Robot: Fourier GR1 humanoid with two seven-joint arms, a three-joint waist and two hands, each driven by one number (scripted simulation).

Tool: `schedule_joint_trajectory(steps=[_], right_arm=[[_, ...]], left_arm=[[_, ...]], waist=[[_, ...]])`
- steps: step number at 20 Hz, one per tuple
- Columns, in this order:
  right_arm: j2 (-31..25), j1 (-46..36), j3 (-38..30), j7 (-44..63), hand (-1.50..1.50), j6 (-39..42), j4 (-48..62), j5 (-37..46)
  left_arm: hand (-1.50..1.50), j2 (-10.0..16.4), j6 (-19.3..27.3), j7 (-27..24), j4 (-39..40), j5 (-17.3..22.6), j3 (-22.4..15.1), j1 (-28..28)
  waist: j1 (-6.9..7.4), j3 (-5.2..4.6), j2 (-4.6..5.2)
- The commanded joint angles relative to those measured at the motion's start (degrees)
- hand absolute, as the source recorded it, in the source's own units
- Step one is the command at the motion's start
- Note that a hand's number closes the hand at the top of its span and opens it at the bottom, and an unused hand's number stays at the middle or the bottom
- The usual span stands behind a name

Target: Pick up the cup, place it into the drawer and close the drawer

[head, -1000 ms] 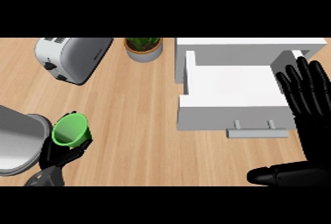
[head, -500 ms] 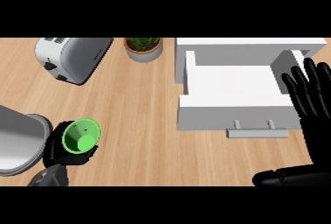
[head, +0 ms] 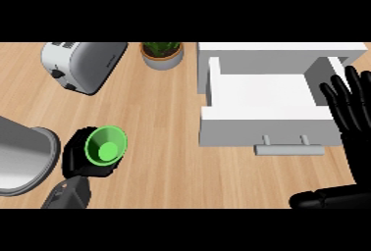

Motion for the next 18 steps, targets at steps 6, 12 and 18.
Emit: schedule_joint_trajectory(steps=[6, 12, 18], right_arm=[[0.6, 0.0, 0.6, 0.1, -1.5, -1.0, 1.1, 1.8], [1.0, 2.8, 1.1, -0.6, -1.5, -0.1, 0.0, 1.3], [0.0, 3.9, -0.8, -2.7, -1.5, 1.7, 0.4, -0.1]], left_arm=[[1.5, -2.0, -2.6, 6.2, -20.5, 0.5, -6.2, 3.8], [1.5, -7.4, 2.8, 18.7, -36.4, 1.3, -11.7, 3.4], [1.5, -8.2, 8.4, 33.8, -47.6, 5.1, -13.0, -2.1]], waist=[[0.99, 0.11, -0.34], [0.47, 0.08, -0.28], [0.05, 0.05, -0.17]])
